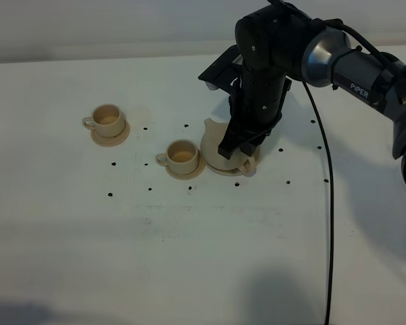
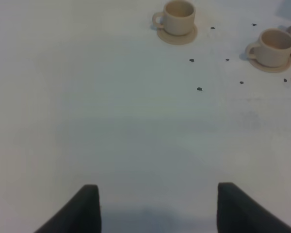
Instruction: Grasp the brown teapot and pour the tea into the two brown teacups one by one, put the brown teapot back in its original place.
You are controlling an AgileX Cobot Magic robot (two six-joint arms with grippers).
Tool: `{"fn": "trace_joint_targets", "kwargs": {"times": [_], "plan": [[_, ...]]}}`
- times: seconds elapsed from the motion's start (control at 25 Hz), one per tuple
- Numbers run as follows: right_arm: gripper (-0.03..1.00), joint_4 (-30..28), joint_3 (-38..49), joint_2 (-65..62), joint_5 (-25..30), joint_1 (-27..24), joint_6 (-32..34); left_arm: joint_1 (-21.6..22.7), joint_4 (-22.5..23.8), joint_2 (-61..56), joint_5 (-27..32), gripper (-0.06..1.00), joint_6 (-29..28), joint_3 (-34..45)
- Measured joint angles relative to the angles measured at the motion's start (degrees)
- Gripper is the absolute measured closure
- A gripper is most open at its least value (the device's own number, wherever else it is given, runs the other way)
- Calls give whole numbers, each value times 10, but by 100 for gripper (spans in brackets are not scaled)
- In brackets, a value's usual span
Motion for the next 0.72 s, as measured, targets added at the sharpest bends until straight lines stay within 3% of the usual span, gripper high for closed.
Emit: {"fn": "trace_joint_targets", "kwargs": {"times": [0.72], "plan": [[67,14,0,23,2,4,-20,0,0,0,0,45,0,0]]}}
